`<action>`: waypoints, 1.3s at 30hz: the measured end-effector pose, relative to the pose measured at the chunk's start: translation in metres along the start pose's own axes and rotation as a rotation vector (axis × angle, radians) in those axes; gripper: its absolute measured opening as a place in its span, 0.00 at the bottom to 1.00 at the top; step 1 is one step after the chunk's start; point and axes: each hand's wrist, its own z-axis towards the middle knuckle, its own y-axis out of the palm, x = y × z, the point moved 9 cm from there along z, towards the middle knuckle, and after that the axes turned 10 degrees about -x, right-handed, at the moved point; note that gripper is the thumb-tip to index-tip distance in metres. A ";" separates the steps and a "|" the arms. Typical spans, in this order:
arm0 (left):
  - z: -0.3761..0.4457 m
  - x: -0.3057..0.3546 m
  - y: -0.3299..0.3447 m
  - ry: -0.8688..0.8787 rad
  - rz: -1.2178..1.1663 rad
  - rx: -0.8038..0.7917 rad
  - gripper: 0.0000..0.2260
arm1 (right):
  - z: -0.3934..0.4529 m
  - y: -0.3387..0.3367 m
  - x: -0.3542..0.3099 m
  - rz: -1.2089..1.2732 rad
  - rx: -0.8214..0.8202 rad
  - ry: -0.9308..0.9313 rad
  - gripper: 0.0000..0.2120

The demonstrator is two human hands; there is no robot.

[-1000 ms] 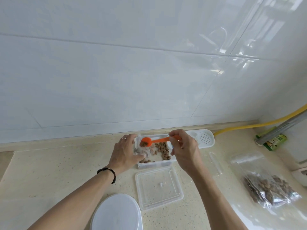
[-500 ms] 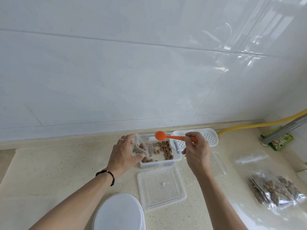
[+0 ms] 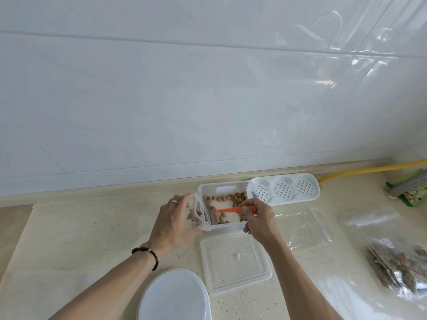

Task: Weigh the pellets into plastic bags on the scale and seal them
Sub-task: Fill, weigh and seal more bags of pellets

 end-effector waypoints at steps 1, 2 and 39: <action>0.000 0.000 0.000 0.001 0.001 0.002 0.37 | 0.000 -0.001 0.001 0.030 -0.007 0.025 0.07; 0.000 0.000 0.000 0.000 0.001 0.002 0.36 | 0.000 -0.002 0.003 0.061 -0.002 0.054 0.06; 0.022 0.030 0.002 -0.100 -0.283 -0.032 0.37 | -0.081 -0.044 -0.125 -0.354 0.103 -0.483 0.08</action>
